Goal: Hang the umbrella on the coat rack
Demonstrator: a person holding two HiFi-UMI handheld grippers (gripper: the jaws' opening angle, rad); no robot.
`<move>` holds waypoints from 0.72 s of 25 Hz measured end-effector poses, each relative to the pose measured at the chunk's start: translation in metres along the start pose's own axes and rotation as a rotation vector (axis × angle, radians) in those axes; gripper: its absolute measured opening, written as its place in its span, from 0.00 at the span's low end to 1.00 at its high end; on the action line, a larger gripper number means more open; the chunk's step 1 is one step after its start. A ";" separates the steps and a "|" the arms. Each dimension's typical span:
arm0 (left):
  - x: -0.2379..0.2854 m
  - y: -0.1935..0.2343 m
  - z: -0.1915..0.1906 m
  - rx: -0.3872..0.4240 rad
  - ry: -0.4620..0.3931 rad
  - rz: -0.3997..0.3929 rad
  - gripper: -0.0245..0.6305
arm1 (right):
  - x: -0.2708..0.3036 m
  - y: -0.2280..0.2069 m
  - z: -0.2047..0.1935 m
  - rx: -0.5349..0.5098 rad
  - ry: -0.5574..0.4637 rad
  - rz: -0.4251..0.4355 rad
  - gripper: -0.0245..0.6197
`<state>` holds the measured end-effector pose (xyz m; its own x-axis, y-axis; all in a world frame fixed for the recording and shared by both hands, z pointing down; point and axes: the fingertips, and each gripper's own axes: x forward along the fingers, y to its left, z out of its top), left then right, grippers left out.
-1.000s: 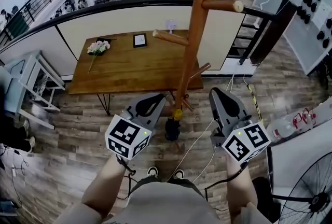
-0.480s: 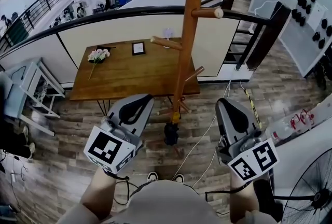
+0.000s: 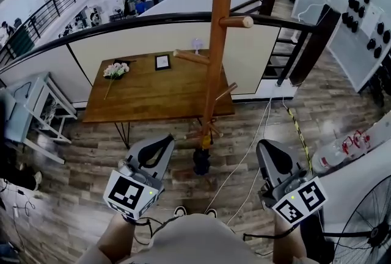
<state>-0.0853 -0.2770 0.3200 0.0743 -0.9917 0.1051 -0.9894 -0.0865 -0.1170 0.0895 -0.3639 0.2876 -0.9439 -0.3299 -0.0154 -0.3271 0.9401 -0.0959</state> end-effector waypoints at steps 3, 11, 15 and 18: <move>-0.001 0.003 -0.004 -0.011 0.007 0.008 0.04 | 0.001 0.000 -0.007 0.023 0.005 -0.003 0.04; 0.000 0.005 -0.005 -0.024 0.014 0.018 0.04 | 0.008 0.007 -0.014 0.042 0.006 0.019 0.04; 0.001 0.006 -0.008 -0.030 0.021 0.016 0.04 | 0.010 0.008 -0.018 0.047 0.014 0.021 0.04; 0.002 0.006 -0.010 -0.033 0.024 0.013 0.04 | 0.012 0.009 -0.021 0.050 0.019 0.021 0.04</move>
